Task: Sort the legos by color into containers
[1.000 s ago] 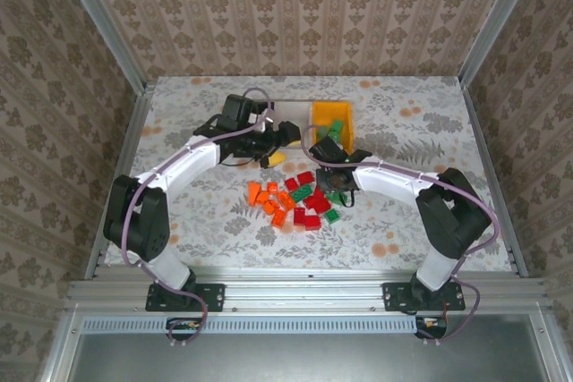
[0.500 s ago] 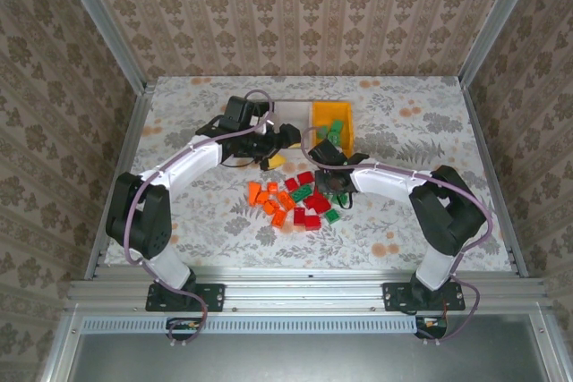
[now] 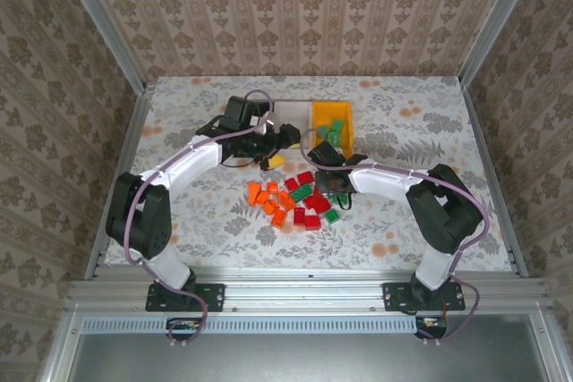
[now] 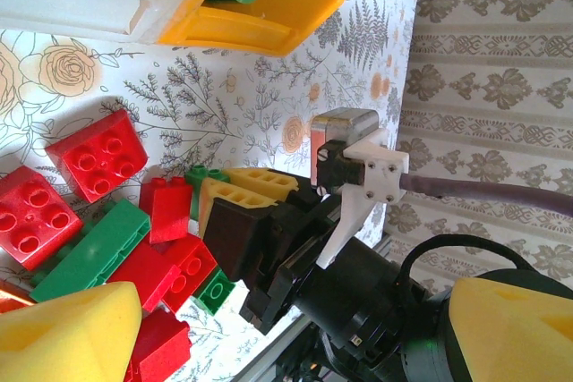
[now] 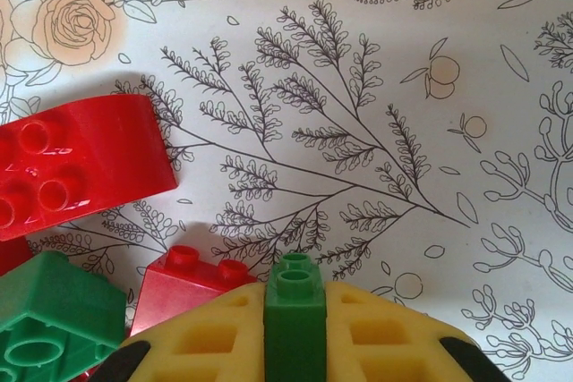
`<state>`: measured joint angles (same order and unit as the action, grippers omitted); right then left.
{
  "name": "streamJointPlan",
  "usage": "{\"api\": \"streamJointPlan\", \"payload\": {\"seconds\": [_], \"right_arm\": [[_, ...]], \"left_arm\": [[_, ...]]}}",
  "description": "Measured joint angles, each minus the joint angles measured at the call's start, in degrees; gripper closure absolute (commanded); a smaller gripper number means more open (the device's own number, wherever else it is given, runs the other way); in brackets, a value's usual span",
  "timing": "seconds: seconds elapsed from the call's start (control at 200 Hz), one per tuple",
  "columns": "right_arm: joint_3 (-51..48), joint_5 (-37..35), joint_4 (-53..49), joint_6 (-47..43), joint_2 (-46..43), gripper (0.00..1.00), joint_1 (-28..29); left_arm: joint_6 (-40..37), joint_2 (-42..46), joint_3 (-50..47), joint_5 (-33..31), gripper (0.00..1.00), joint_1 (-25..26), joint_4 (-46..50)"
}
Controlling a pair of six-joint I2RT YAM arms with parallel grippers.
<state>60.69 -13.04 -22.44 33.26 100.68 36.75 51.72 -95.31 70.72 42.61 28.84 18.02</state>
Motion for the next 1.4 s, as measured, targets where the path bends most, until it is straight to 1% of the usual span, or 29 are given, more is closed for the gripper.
{"api": "streamJointPlan", "payload": {"seconds": [0.115, 0.2, 0.37, 0.54, 0.65, 0.845, 0.885, 0.92, 0.975, 1.12, 1.15, 1.17, 1.195, 1.4], "right_arm": [[0.13, -0.72, -0.13, -0.15, -0.02, 0.85, 0.0], [1.51, -1.77, -1.03, -0.81, -0.26, 0.85, -0.28], [8.0, -2.54, -1.92, -3.48, -1.46, 0.86, -3.67], [14.86, -2.64, -2.1, -5.84, -0.55, 0.86, -8.15], [20.35, -2.43, -2.25, -7.3, 3.45, 0.86, -10.75], [32.28, -1.53, -5.14, -9.97, 14.47, 0.86, -13.35], [34.67, -1.53, -5.86, -10.54, 16.48, 0.84, -13.51], [36.24, -1.55, -6.47, -10.84, 17.75, 0.8, -13.53], [38.84, -1.57, -7.63, -11.17, 19.58, 0.79, -13.51], [43.78, -1.53, -9.64, -12.15, 22.56, 0.68, -13.51], [44.24, -1.53, -9.92, -12.28, 22.75, 0.65, -13.51], [44.59, -1.55, -10.14, -12.39, 22.82, 0.6, -13.51], [44.72, -1.57, -10.27, -12.46, 22.82, 0.58, -13.51], [44.96, -1.64, -11.23, -12.79, 22.49, 0.57, -13.42]], "left_arm": [[-0.02, 0.0, 0.0, 0.04, 0.08, -0.57, 0.02], [0.0, 0.0, 0.0, 0.13, 0.08, -2.29, 0.02], [0.09, 0.33, -0.02, 0.07, 0.08, -9.01, -0.44], [0.37, 1.29, -0.02, 0.04, 0.08, -13.84, -0.55], [0.96, 1.81, -0.02, 0.07, 0.08, -15.89, -0.92], [1.2, 1.95, -0.09, 0.26, 0.08, -17.66, -1.36], [1.2, 1.95, -0.09, 0.28, 0.08, -17.68, -1.49], [1.2, 1.95, -0.09, 0.26, 0.08, -17.68, -1.57], [1.2, 1.95, -0.09, 0.31, 0.08, -17.68, -1.7], [1.62, 1.95, -0.13, 0.96, 0.08, -17.68, -1.79], [1.66, 1.95, -0.13, 1.07, 0.08, -17.68, -1.81], [1.75, 1.95, -0.13, 1.11, 0.08, -17.68, -1.81], [1.79, 1.95, -0.13, 1.11, 0.08, -17.68, -1.84], [1.86, 1.95, -0.13, 1.11, 0.08, -17.35, -2.23]]}}
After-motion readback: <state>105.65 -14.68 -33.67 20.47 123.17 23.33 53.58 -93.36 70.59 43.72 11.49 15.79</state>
